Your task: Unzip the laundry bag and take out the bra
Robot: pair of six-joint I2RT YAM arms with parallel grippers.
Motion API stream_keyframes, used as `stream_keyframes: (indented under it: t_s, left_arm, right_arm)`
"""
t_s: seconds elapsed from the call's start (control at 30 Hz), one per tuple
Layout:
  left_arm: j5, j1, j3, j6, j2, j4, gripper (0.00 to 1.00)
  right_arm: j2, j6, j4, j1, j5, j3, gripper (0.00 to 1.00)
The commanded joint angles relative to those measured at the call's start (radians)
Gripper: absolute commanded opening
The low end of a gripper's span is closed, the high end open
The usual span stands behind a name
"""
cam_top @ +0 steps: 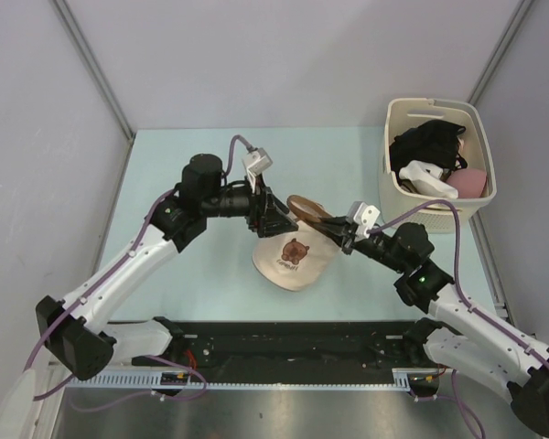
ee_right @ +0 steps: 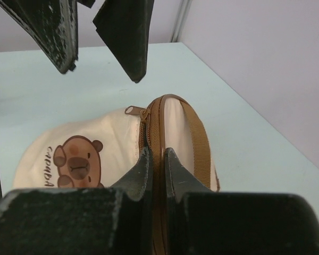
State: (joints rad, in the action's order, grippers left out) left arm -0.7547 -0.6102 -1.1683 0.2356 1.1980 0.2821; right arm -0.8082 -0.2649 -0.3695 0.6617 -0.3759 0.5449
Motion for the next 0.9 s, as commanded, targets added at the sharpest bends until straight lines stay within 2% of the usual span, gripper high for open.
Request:
stream_keyframes:
  t_s: [0.0, 0.17, 0.27, 0.37, 0.5, 0.57, 0.63, 0.7, 0.87]
  left_arm:
    - [-0.041, -0.019, -0.045, -0.039, 0.043, 0.022, 0.69]
    - [0.041, -0.051, -0.09, -0.077, 0.081, 0.094, 0.69]
    - [0.028, -0.054, -0.102, -0.084, 0.097, 0.101, 0.67]
    - [0.023, -0.054, -0.091, -0.079, 0.089, 0.086, 0.58]
    - [0.031, -0.056, -0.085, -0.087, 0.09, 0.097, 0.35]
    - [0.04, -0.056, -0.085, -0.094, 0.098, 0.111, 0.29]
    - [0.089, -0.069, -0.093, -0.108, 0.106, 0.141, 0.32]
    - [0.095, -0.08, -0.099, -0.117, 0.115, 0.154, 0.46]
    - [0.086, -0.089, -0.077, -0.096, 0.109, 0.132, 0.5]
  right_arm:
    - [-0.002, 0.024, -0.091, -0.004, -0.02, 0.01, 0.0]
    - [-0.006, 0.029, -0.101, -0.004, -0.021, 0.013, 0.0]
    - [-0.005, 0.029, -0.103, -0.005, -0.02, 0.015, 0.0]
    - [-0.002, 0.029, -0.095, -0.007, -0.011, 0.013, 0.0]
    - [0.0, 0.03, -0.095, -0.011, -0.011, 0.015, 0.0]
    - [0.0, 0.033, -0.098, -0.013, -0.012, 0.013, 0.0]
    - [-0.002, 0.033, -0.101, -0.013, -0.015, 0.015, 0.0]
    - [-0.002, 0.035, -0.101, -0.016, -0.014, 0.015, 0.0]
    - [-0.005, 0.035, -0.095, -0.014, -0.006, 0.013, 0.0]
